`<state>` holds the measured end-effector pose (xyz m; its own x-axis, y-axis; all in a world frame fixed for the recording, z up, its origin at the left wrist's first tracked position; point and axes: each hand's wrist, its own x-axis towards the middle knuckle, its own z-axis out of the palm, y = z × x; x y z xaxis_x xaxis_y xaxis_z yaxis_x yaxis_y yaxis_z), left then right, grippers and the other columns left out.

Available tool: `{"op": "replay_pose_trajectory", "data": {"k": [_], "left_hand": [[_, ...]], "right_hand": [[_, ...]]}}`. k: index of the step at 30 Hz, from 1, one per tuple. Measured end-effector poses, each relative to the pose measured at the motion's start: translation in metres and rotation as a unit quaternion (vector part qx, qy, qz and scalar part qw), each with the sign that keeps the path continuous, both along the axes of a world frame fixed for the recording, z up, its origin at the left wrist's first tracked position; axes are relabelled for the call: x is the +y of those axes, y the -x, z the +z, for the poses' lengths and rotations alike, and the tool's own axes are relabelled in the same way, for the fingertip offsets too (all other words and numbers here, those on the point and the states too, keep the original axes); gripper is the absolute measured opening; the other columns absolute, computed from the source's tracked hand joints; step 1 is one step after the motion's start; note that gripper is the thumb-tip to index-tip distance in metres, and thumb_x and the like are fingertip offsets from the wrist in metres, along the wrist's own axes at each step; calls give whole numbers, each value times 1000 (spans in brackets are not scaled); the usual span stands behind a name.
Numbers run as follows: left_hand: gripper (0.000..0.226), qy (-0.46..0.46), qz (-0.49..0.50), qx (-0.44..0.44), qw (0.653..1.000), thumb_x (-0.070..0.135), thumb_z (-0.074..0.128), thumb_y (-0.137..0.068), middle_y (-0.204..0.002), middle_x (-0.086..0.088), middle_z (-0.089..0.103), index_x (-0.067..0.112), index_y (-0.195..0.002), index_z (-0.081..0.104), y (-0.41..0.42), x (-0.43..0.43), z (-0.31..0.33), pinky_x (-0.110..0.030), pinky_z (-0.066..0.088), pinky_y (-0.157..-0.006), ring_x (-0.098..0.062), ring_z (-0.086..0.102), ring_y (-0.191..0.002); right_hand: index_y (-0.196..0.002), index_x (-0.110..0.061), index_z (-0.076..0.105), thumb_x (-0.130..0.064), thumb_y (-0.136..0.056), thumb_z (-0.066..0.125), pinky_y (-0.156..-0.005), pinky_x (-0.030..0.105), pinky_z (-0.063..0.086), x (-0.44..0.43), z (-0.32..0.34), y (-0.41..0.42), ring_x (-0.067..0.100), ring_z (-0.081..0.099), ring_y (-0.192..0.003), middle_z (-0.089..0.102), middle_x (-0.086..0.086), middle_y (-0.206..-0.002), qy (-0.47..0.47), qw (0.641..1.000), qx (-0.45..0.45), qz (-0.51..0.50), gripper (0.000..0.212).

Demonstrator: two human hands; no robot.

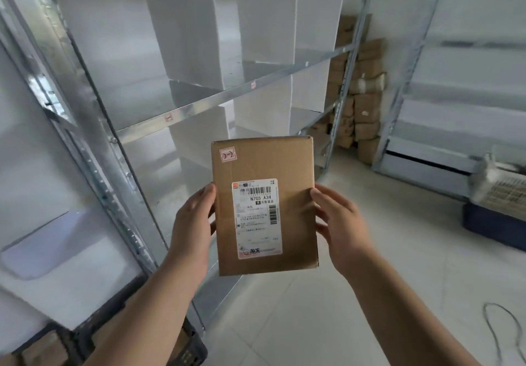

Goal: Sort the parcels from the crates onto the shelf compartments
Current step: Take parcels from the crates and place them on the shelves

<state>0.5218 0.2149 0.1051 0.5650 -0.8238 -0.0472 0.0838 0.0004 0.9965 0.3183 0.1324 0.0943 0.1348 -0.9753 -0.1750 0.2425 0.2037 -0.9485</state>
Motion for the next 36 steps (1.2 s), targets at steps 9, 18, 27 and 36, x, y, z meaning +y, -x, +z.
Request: {"op": "replay_pose_trajectory", "data": {"k": [9,18,27,36], "left_hand": [[39,-2,-93,-4,996,47,46,-110,-112,7,80,25,-118,77,-29,-82,-3,-50,52,-107,-20,71,-115],[38,1,-184,-2,983,43,46,-110,-106,5,81,27,-107,80,-69,-159,-9,-35,51,-85,-17,73,-105],[43,-35,-273,15,961,41,46,-110,-101,6,81,35,-91,84,-69,-210,-28,-37,49,-86,-13,73,-103],[41,-51,-252,-1,966,55,43,-109,-113,12,78,36,-107,80,-30,-285,-51,-43,49,-97,-20,67,-120]], "right_hand": [[-119,-25,73,-21,-104,66,-100,42,53,-38,1,-14,20,69,-120,78,1,-119,1,996,4,-89,17],[-125,-19,74,-20,-105,64,-93,41,54,-75,-8,-45,26,69,-122,80,3,-117,-2,986,-7,-164,23],[-130,-16,72,-19,-105,63,-84,36,51,-102,-30,-46,27,69,-123,79,4,-118,-15,972,13,-234,27],[-126,-18,72,-22,-107,60,-92,39,53,-185,-53,-7,24,66,-125,77,4,-120,-34,979,14,-203,23]]}}
